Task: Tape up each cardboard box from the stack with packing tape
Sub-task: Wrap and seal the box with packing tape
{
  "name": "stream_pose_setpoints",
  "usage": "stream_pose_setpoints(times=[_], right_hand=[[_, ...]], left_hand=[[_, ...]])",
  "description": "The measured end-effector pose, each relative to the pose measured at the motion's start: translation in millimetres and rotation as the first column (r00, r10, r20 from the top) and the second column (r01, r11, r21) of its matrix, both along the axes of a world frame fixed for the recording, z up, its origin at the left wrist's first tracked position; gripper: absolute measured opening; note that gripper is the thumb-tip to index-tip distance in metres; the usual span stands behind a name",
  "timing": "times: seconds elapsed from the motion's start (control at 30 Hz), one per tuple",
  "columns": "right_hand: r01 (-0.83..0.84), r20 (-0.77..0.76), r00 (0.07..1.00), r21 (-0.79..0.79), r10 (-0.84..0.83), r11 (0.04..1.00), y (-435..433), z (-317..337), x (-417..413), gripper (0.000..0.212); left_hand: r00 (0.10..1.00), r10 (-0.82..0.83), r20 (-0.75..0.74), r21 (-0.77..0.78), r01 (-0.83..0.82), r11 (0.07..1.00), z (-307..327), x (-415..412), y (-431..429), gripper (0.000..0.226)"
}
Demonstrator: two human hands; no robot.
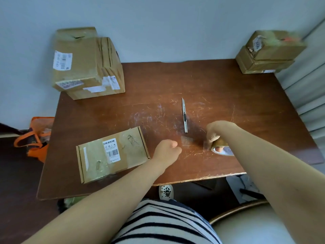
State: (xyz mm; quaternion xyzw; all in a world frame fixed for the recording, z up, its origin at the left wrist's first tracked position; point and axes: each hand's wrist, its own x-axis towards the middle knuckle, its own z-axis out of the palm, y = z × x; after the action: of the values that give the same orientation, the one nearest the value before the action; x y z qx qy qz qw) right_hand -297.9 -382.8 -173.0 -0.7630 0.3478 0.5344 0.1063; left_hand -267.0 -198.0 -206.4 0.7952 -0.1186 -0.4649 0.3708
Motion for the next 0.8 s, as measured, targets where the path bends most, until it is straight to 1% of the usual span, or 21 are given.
stream_pose_setpoints(times=[0.03,0.07,0.1,0.13,0.2,0.23,0.27,0.3,0.33,0.4,0.47,0.53,0.6,0.63,0.7,0.73,0.8], right_hand=[[0.029,0.059,0.998,-0.009,-0.029,1.0,2,-1,-2,0.038],[0.041,0.113,0.993,-0.029,-0.038,0.999,7,2,-4,0.03],[0.035,0.15,0.988,-0.055,-0.027,0.998,14,7,-5,0.021],[0.013,0.173,0.985,-0.09,0.002,0.996,21,13,-5,0.015],[-0.033,0.206,0.976,-0.149,0.063,0.988,34,22,-5,0.006],[-0.045,0.231,0.97,-0.152,0.08,0.987,39,25,-5,0.007],[-0.047,0.25,0.964,-0.155,0.085,0.987,44,26,-7,0.012],[-0.061,0.268,0.958,-0.163,0.103,0.985,48,28,-9,0.015],[-0.073,0.275,0.954,-0.178,0.121,0.981,51,29,-13,0.015],[-0.088,0.311,0.939,-0.19,0.145,0.978,55,33,-18,0.016],[-0.084,0.37,0.918,-0.17,0.143,0.982,53,42,-18,0.014],[-0.061,0.441,0.892,-0.104,0.101,0.993,45,51,-18,0.016],[-0.038,0.491,0.869,-0.045,0.055,0.998,35,57,-22,0.024],[-0.024,0.508,0.861,-0.022,0.032,0.999,31,59,-25,0.028],[0.015,0.528,0.848,0.043,-0.035,0.999,21,57,-34,0.033],[0.054,0.532,0.841,0.097,-0.098,0.994,16,57,-39,0.035],[0.181,0.519,0.809,0.228,-0.276,0.957,8,53,-48,0.035]], left_hand=[[0.985,0.116,-0.131,0.007,-0.116,0.993,1,-1,-2,0.038],[0.93,0.24,-0.277,0.053,-0.234,0.971,2,-2,-6,0.032],[0.853,0.338,-0.398,0.11,-0.321,0.941,3,-2,-8,0.029],[0.773,0.396,-0.496,0.152,-0.372,0.916,1,-1,-11,0.033],[0.583,0.452,-0.675,0.2,-0.445,0.873,-3,-1,-14,0.049],[0.487,0.469,-0.737,0.226,-0.476,0.85,-5,-1,-16,0.057],[0.408,0.487,-0.773,0.253,-0.505,0.825,-7,-1,-17,0.063],[0.349,0.502,-0.791,0.274,-0.532,0.801,-10,-2,-18,0.066],[0.311,0.515,-0.799,0.288,-0.554,0.781,-14,-2,-20,0.068],[0.273,0.518,-0.811,0.288,-0.583,0.759,-18,-2,-23,0.065],[0.233,0.521,-0.821,0.28,-0.631,0.724,-20,-2,-27,0.055],[0.176,0.522,-0.835,0.268,-0.698,0.664,-19,-2,-30,0.033],[0.162,0.527,-0.834,0.242,-0.752,0.613,-14,-1,-31,0.013],[0.169,0.534,-0.828,0.229,-0.768,0.598,-13,1,-31,0.01],[0.197,0.557,-0.807,0.205,-0.791,0.576,-14,10,-29,0.009],[0.226,0.572,-0.788,0.187,-0.798,0.573,-14,16,-28,0.011],[0.322,0.591,-0.74,0.139,-0.786,0.603,-13,28,-25,0.013]])
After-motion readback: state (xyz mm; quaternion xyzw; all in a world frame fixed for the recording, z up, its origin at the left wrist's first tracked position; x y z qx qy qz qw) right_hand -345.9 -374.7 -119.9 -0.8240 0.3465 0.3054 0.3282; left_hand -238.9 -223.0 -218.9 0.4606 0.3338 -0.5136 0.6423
